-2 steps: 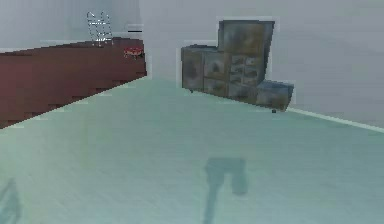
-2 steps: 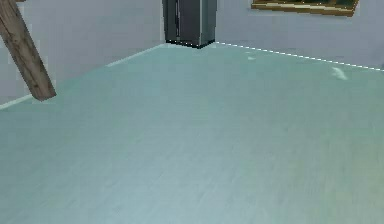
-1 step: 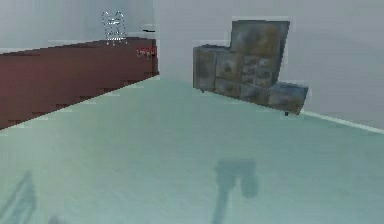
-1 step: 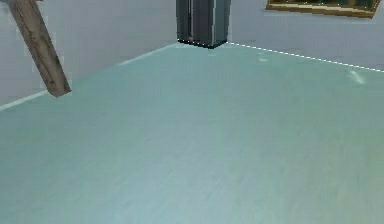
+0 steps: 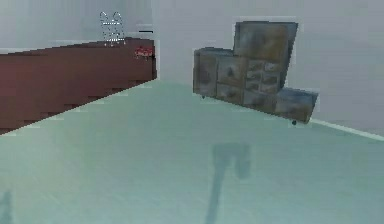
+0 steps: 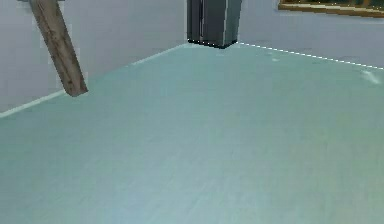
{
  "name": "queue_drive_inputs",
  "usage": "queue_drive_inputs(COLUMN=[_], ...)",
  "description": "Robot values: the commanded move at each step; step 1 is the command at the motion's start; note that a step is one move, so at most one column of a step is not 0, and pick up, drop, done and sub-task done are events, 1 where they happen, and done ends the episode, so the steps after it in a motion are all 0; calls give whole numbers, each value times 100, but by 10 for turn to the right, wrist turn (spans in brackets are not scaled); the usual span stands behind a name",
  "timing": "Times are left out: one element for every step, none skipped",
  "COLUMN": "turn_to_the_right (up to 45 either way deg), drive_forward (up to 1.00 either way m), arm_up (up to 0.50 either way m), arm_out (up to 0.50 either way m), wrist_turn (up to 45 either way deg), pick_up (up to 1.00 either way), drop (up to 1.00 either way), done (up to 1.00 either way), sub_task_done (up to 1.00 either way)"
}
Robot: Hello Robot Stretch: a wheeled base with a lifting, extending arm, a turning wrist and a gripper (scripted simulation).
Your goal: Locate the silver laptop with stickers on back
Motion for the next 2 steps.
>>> queue_drive_inputs(turn_to_the_right=[-180, 0], drive_forward=[0, 100], arm_up=[0, 0], arm_out=[0, 0], wrist_turn=[0, 0], pick_up=[0, 0], drop=[0, 0], done=[0, 0], sub_task_done=[0, 0])
